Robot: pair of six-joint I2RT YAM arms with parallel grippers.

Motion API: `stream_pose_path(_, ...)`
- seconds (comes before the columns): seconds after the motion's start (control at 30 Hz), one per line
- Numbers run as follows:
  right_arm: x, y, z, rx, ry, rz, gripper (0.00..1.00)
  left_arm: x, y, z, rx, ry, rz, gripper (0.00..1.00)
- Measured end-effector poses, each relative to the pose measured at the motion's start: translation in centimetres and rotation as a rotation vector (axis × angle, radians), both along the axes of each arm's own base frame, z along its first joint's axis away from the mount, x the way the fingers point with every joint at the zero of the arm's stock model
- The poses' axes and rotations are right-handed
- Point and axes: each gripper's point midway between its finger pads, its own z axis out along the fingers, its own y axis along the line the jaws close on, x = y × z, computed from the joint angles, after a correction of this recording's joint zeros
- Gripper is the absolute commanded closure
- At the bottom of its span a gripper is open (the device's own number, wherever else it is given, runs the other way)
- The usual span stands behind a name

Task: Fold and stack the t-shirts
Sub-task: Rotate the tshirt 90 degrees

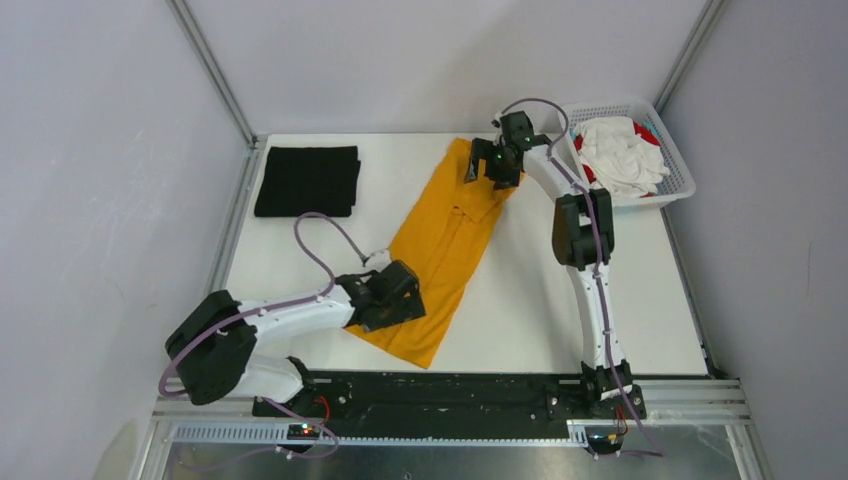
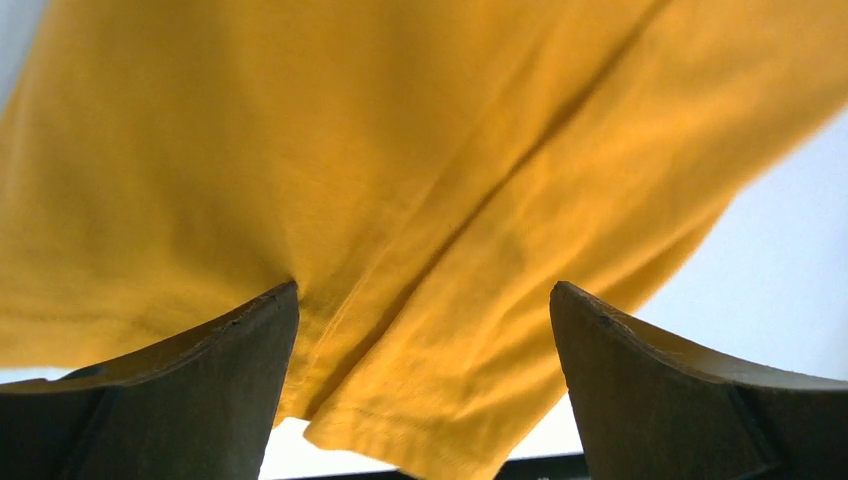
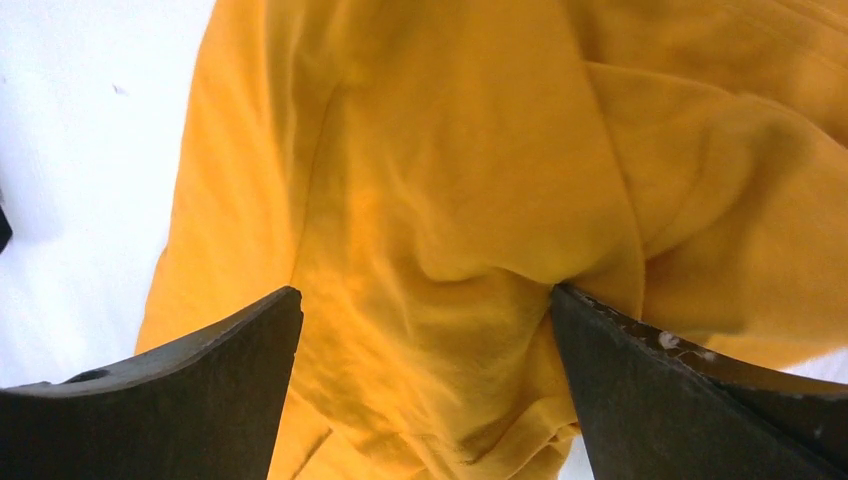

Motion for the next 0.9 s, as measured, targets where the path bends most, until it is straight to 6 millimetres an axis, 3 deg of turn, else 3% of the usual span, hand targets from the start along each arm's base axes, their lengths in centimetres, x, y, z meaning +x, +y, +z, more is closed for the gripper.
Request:
stream_pose_path(0.13, 3.1, 2.1, 0.3, 0.014, -0.074, 0.046, 0.01, -2.2, -2.3, 0.1, -0.022, 0.003, -0.066, 0.00)
stream_pose_path(0.23, 3.4, 3.2, 0.3, 0.023, -0.099, 0.092, 0.01, -3.2, -4.4, 0.1, -0.020, 0.007, -0.106, 0.00)
stream_pose_path(0.4, 3.7, 3.2, 0.4, 0.006, -0.141, 0.121, 0.01, -4.7, -7.5, 0.2, -0.022, 0.002, -0.164, 0.00)
stream_pose_path(0.63, 4.3, 2.5, 0.9, -0.139, -0.234, 0.209, 0.01, -5.0, -9.2, 1.5, -0.049, -0.028, -0.184, 0.00)
stream_pose_path(0.77, 4.1, 3.3, 3.6, -0.227, -0.310, 0.238, 0.00, -4.1, -9.4, 4.3, -0.099, -0.102, -0.180, 0.00)
stream_pose_path(0.9, 1.1, 4.1, 9.0, -0.248, -0.361, 0.247, 0.01, -3.6, -7.7, 8.1, -0.168, -0.210, -0.164, 0.00)
